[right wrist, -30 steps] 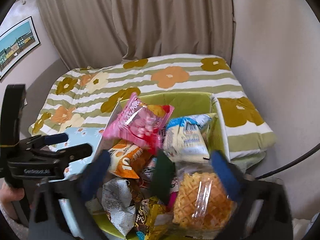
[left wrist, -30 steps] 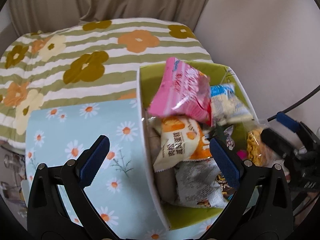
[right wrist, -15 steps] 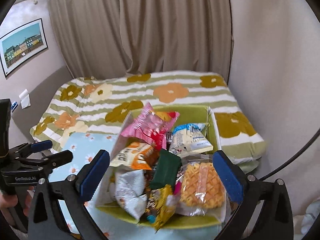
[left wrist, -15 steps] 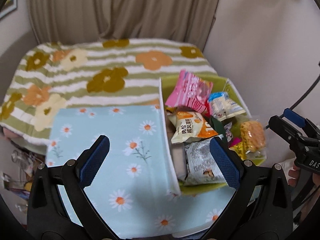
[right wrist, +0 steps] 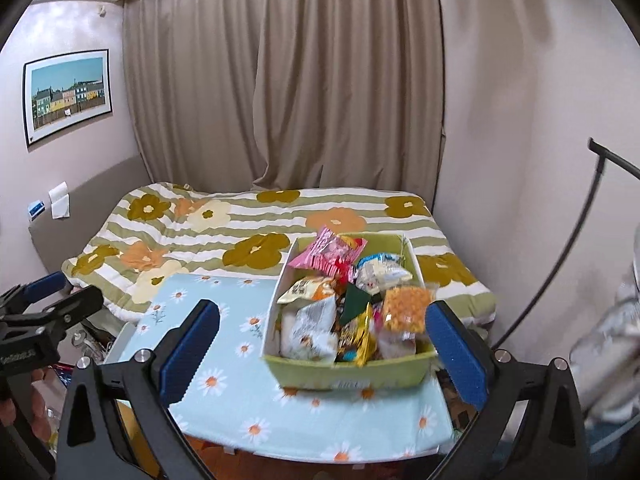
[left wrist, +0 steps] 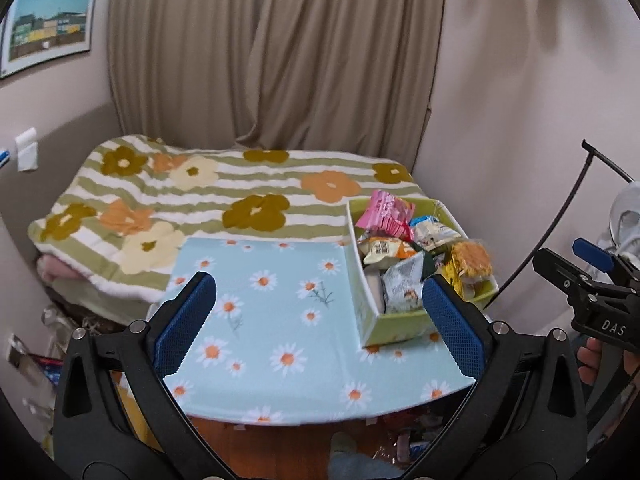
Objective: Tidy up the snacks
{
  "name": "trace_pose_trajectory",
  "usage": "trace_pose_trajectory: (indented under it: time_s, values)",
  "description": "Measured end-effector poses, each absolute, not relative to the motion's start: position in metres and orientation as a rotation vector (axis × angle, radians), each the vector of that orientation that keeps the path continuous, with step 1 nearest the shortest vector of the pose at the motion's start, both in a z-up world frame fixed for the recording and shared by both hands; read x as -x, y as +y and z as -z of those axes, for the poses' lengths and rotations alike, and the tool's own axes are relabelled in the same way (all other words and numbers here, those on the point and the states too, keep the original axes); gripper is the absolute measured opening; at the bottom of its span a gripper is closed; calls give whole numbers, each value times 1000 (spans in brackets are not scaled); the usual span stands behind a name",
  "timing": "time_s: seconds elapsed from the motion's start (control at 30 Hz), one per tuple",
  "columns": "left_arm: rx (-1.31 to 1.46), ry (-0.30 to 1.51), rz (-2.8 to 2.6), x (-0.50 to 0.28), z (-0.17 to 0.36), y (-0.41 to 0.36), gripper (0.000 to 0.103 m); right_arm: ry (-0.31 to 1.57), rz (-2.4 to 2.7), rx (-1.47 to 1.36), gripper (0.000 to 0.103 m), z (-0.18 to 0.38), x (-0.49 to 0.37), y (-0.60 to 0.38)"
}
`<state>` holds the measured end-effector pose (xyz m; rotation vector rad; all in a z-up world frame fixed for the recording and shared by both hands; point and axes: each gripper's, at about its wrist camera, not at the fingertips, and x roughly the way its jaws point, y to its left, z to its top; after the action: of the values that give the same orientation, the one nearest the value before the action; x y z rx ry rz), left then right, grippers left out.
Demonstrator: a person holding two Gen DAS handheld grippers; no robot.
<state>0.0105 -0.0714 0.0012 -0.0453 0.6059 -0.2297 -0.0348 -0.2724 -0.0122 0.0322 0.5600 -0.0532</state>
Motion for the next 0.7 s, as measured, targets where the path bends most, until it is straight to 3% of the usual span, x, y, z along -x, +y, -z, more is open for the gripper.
trace_pose_trajectory:
  time_s: [0.23,0.7]
  values:
    - [-1,555,188,39,0,-53,103,555,68,-34,102,23,66,-256]
    - [-19,509,191,55,-8,-54,103,517,92,-32,102,16,79,-254]
